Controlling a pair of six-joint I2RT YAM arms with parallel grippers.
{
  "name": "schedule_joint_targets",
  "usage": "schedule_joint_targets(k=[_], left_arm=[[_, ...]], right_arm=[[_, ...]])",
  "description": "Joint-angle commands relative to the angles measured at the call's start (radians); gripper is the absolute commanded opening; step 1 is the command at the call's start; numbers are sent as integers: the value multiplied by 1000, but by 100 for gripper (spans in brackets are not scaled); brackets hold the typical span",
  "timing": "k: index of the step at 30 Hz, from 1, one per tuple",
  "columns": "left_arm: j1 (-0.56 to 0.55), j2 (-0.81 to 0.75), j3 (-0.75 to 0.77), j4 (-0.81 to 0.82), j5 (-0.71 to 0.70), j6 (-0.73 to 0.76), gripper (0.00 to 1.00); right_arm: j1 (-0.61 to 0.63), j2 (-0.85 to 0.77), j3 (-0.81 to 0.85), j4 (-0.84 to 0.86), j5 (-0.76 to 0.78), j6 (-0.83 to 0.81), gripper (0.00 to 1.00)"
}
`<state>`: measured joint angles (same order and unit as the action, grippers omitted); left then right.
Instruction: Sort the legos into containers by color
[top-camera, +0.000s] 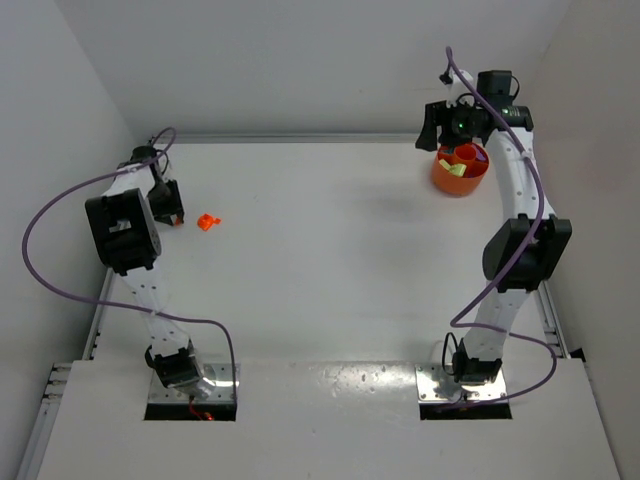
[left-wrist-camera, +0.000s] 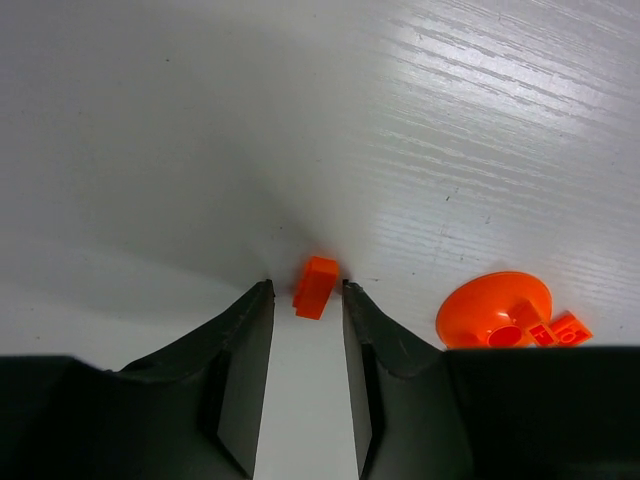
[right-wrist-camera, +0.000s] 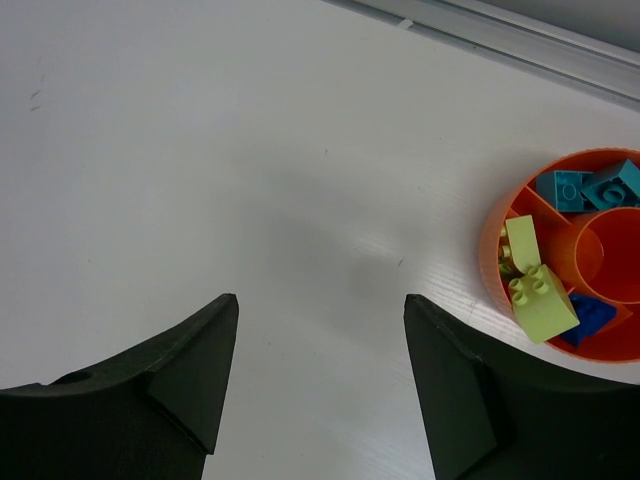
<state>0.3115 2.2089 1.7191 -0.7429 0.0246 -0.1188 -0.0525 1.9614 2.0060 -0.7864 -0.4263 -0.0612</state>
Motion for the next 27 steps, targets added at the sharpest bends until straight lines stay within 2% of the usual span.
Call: schedule_joint_targets(k=[1, 6, 12, 15, 20, 22, 23, 26, 27], left_arm=[[31, 23, 5, 13, 18, -18, 39], [40, 32, -15, 22, 43, -8, 38], [40, 41, -26, 33, 83, 47, 30], [40, 41, -36, 33, 101, 68, 24], [40, 14, -58, 33, 175, 109, 7], [40, -23, -102, 33, 376, 187, 2], [40, -70, -116, 24, 597, 218, 2], [26, -133, -154, 23, 880, 235, 0], [15, -147, -154, 10, 1022, 219, 0]], right_arm=[[13, -1, 28, 41, 9, -17, 68], [13, -1, 28, 41, 9, -17, 68], [13, -1, 28, 41, 9, -17, 68], [22, -1, 19, 41, 9, -17, 68], [22, -10, 10, 50, -17, -17, 68], [31, -24, -36, 50, -89, -17, 67], [31, -48, -56, 50, -132, -31, 67], [40, -94, -163, 68, -333, -66, 64], [54, -123, -224, 82, -376, -66, 63]])
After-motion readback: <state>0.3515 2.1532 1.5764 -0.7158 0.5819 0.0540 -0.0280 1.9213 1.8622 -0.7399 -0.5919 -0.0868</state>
